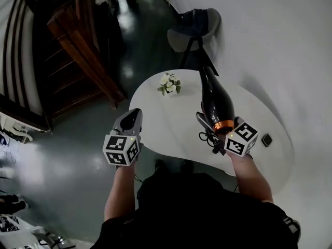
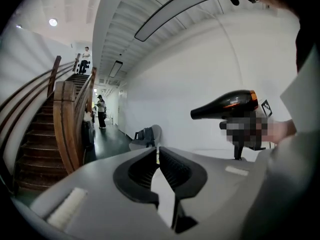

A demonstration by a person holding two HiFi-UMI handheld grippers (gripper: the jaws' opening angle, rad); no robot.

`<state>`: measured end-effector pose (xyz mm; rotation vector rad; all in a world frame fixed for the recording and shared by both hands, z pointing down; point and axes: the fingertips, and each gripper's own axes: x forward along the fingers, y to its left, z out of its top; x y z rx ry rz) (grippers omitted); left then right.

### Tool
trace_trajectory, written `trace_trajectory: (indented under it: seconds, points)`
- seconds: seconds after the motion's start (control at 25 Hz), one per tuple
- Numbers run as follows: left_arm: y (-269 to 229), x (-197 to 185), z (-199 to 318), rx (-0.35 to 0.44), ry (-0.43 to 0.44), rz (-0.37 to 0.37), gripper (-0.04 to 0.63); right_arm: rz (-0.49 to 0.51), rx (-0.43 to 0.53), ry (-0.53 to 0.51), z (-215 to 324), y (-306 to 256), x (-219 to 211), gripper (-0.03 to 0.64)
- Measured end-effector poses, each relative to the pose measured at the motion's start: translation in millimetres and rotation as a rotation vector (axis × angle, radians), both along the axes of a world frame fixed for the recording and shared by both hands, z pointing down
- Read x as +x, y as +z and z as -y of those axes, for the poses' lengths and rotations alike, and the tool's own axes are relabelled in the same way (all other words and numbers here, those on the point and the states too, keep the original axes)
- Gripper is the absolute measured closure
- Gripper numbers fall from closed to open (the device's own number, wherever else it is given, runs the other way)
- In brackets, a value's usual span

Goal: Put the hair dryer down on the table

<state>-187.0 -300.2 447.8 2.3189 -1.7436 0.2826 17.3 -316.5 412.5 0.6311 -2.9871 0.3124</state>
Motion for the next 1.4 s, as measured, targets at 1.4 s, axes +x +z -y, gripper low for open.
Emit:
trace_trajectory:
  seconds: [1.4]
  points:
    - [73.2,-132.6,0.0,-0.132,-0.170,-0.082,0.568,-0.721,-0.143,-0.325,32.5,252.8,-210.7,0.473]
